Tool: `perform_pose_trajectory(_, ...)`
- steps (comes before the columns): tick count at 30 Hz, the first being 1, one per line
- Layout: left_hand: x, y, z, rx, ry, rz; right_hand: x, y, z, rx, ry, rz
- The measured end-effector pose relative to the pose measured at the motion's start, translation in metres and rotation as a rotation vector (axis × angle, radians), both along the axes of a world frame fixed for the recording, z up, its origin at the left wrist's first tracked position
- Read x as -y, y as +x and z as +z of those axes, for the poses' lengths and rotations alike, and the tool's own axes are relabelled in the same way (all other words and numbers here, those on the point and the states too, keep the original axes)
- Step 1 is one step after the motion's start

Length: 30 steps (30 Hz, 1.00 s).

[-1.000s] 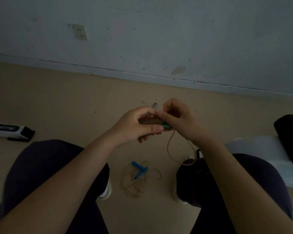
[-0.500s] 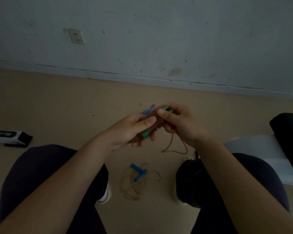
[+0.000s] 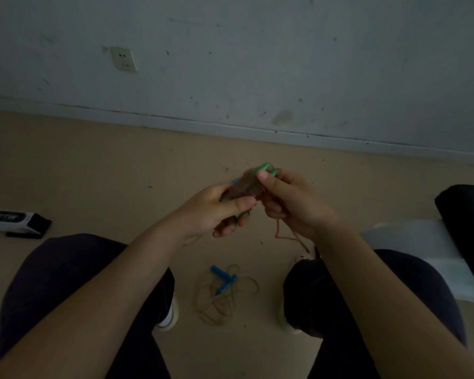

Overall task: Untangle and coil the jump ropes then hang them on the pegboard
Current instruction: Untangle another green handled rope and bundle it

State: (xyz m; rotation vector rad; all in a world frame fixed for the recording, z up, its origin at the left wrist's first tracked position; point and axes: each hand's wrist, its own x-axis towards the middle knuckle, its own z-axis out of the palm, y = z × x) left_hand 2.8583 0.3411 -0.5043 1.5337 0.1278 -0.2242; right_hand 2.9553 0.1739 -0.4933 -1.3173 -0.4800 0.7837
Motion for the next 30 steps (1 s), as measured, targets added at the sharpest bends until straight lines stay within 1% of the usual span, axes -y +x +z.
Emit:
perform_pose_trajectory(3, 0.003, 0.000, 0.000, 0.045, -0.036, 0.055, 0.000, 0.005, 0.001, -0.039, 0.020, 0.045)
perform_pose_trajectory(7, 0.002, 0.001, 0.001, 0.100, -0.060, 0.102, -0.001, 0.005, 0.002, -0.013, 0.032, 0.090)
perform_pose_trajectory(12, 0.002, 0.002, -0.001, 0.120, -0.091, 0.170, -0.001, 0.005, 0.005, -0.005, 0.073, 0.154)
perform_pose_trajectory(15, 0.002, 0.002, 0.000, 0.124, -0.081, 0.194, -0.001, 0.006, 0.003, -0.003, 0.059, 0.147)
perform_pose_trajectory(19, 0.002, 0.002, 0.000, 0.138, -0.025, 0.244, -0.004, 0.003, 0.001, 0.131, -0.030, 0.061)
perform_pose_trajectory(23, -0.002, 0.005, -0.001, 0.205, 0.134, 0.259, -0.006, -0.001, 0.003, 0.264, -0.152, -0.077)
perform_pose_trajectory(26, -0.003, 0.005, -0.003, 0.232, 0.222, 0.263, -0.007, -0.004, 0.004, 0.400, -0.244, -0.113)
perform_pose_trajectory(28, -0.004, 0.005, -0.004, 0.245, 0.269, 0.267, -0.008, -0.007, 0.005, 0.436, -0.253, -0.124)
perform_pose_trajectory(30, -0.004, 0.005, -0.002, 0.227, 0.247, 0.236, -0.009, -0.008, 0.006, 0.434, -0.241, -0.132)
